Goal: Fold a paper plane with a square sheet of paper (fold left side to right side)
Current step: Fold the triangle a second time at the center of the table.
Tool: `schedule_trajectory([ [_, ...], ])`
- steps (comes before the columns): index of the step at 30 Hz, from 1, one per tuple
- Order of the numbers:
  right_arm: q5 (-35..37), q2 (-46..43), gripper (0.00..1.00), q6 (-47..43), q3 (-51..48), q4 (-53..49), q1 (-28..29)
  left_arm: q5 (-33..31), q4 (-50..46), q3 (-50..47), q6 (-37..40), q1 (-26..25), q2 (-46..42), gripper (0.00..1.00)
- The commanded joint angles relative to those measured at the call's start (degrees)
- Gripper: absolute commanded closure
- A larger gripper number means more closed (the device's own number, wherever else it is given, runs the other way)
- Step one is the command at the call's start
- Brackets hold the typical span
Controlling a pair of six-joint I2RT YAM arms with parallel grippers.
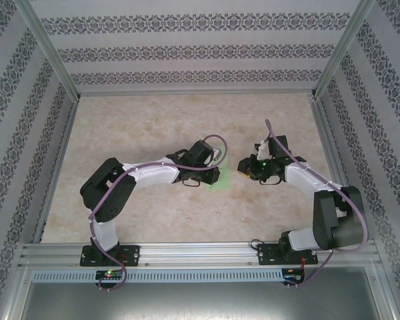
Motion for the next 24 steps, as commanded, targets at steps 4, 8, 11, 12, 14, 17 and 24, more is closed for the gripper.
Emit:
schedule_trajectory([
  [4,3.5,1.5,0.96,2.4,-4.0,5.2,6.1,7.9,2.4,-1.1,-1.5,3.1,-2.6,0.86],
  [8,6.3,3.9,0.97,2.1,-3.2,4.4,7.9,7.5,-0.5,-0.4,0.1,4.1,-3.0,0.84],
  [11,6.7,6.1,0.97,1.6,-2.4,4.1,8.4,6.8,-2.7,0.4,1.2,4.5,-2.9,0.84],
  [12,6.7,6.6,0.97,1.6,-2.1,4.2,8.6,6.5,-3.3,0.7,1.5,4.5,-2.8,0.84],
  [14,6.7,8.0,0.97,1.6,-1.5,4.2,9.1,5.9,-4.6,1.3,2.4,4.6,-2.7,0.83],
  [17,7.3,9.2,0.97,1.5,-0.9,4.3,9.7,5.4,-5.7,1.7,3.2,4.9,-2.6,0.83],
  [24,10.1,10.7,0.97,0.2,0.1,1.3,10.0,4.5,-7.4,2.3,4.8,5.3,-1.9,0.82],
])
